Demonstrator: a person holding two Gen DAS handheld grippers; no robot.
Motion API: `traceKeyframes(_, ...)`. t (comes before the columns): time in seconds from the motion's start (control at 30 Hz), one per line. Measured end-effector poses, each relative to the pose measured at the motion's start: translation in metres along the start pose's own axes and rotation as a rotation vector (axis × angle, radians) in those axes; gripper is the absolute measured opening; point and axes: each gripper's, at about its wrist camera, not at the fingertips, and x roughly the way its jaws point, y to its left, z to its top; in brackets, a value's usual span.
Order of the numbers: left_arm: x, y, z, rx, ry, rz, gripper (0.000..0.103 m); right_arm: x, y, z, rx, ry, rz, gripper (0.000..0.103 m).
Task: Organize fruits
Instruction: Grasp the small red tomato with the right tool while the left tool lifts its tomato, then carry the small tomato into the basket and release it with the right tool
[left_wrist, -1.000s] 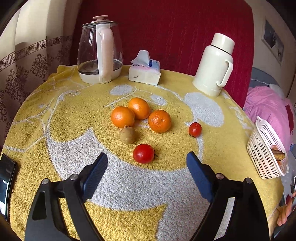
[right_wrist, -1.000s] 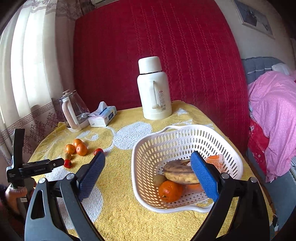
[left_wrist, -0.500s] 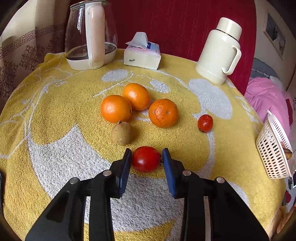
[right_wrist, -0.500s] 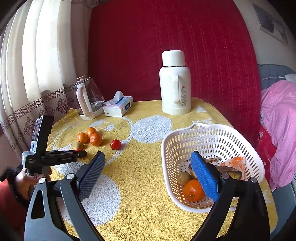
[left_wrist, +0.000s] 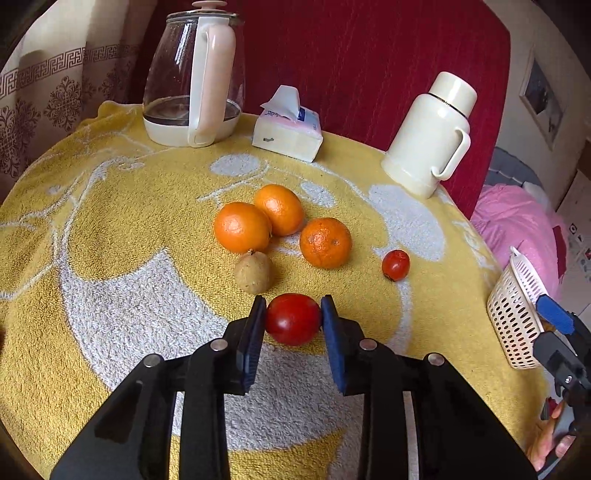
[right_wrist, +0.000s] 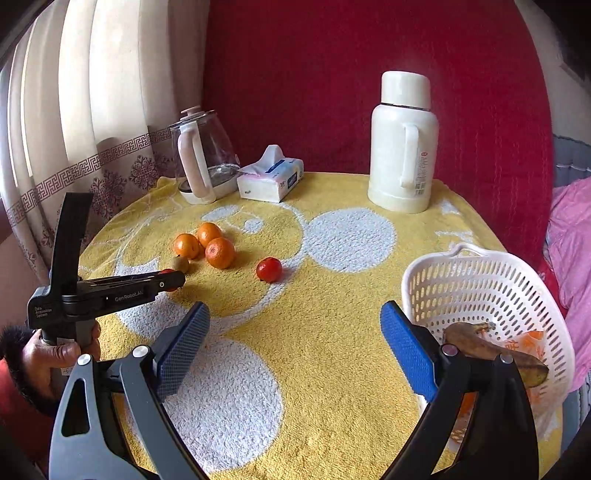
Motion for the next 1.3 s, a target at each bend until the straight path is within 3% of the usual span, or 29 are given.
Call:
traceKeyframes(0.33, -0.014, 0.012, 0.003, -0.046, -0.056, 0.019, 0.031, 0.072, 0.023, 0.02, -0.034, 0.124, 0.044, 0.092)
traceKeyframes(0.6, -0.018, 0.011, 0.004, -0.046, -0.071, 0.024, 0.031, 0.133, 0.031, 0.03, -0.048, 0.211, 0.04, 0.062)
traceKeyframes(0.73, -0.019, 0.015, 0.005, -0.063, -0.071, 0.022, 0.031, 0.151, 0.031, 0.032, -0.037, 0.235, 0.034, 0.055)
traceKeyframes(0.97, -0.02, 0.015, 0.006, -0.068, -0.071, 0.02, 0.031, 0.157, 0.031, 0.035, -0.048, 0.24, -0.023, 0.03)
traceKeyframes(1.3, -0.021, 0.012, 0.005, -0.061, -0.074, 0.014, 0.031, 0.136, 0.031, 0.033, -0.028, 0.203, -0.016, 0.029)
